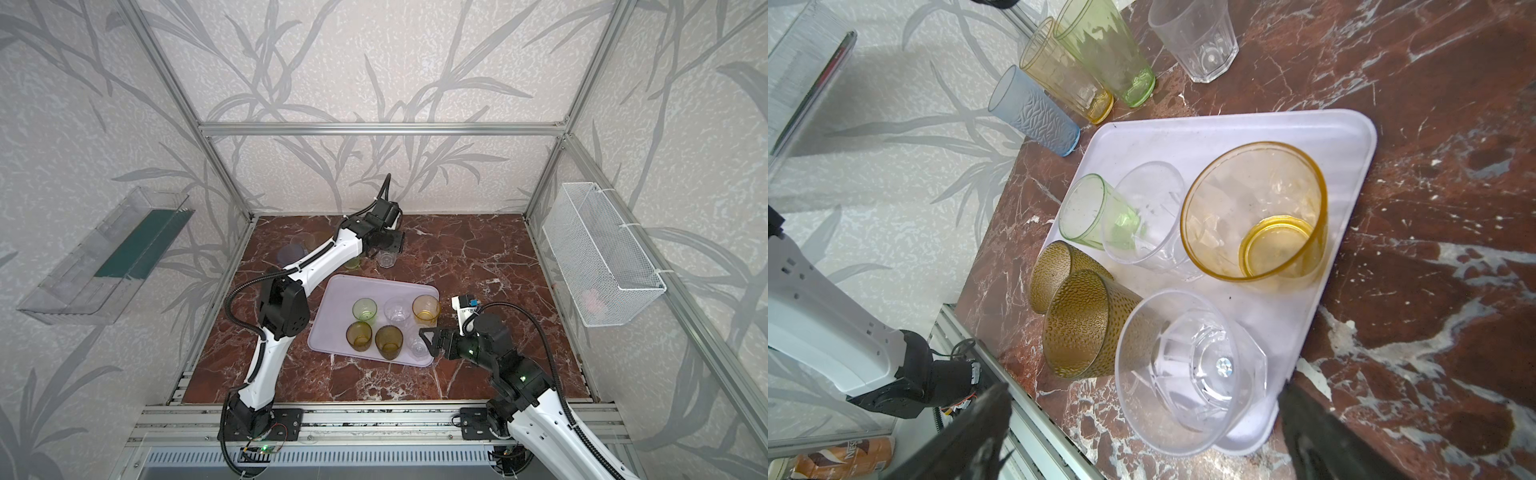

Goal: Place the glasses into the tray
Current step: Pick up the glass from the top-center of the table.

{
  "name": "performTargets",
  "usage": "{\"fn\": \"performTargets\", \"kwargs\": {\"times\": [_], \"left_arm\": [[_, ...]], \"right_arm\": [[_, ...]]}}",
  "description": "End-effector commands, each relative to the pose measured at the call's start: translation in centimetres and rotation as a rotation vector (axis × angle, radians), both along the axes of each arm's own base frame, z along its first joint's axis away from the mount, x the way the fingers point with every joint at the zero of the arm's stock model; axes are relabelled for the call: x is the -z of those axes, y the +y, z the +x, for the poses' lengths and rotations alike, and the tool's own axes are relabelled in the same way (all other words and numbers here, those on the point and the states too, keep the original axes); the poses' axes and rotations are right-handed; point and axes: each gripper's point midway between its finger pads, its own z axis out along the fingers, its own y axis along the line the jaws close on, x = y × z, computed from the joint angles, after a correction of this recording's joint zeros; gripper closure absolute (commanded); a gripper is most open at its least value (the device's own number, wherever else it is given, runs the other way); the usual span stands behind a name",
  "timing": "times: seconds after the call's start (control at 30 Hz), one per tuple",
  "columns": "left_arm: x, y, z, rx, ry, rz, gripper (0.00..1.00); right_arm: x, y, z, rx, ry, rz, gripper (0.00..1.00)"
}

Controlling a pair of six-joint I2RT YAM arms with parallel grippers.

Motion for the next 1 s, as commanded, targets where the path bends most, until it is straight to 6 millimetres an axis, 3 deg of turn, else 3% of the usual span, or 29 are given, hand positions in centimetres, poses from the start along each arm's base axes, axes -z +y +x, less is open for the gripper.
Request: {"fn": "performTargets", "kwargs": {"times": [0.0, 0.23, 0.57, 0.67, 0.9, 0.97], "left_arm": [[0.5, -0.1, -0.6, 0.015, 0.032, 0.024, 0.37], [2.0, -0.1, -0.4, 0.015, 0.053, 0.045, 0.57], [3.8, -0.3, 0.1, 0.023, 0.082, 0.083, 0.6], [4.2, -0.3, 0.2, 0.023, 0.085, 0.09, 0.73], [5.3, -0.1, 0.3, 0.022, 0.091, 0.123, 0.77], [5.5, 0.2, 0.4, 0.021, 0.091, 0.137, 0.82]], "right_arm": [[0.3, -0.2, -0.1, 0.005, 0.008, 0.0, 0.01], [0.2, -0.3, -0.1, 0.012, 0.005, -0.003, 0.01], [0.4, -0.3, -0.1, 0.026, 0.035, 0.008, 0.01], [0.5, -0.4, -0.1, 0.029, 0.035, 0.004, 0.01], [0.4, -0.6, -0.1, 0.034, 0.032, 0.0, 0.01], [0.5, -0.7, -0.2, 0.039, 0.032, -0.001, 0.01]]}}
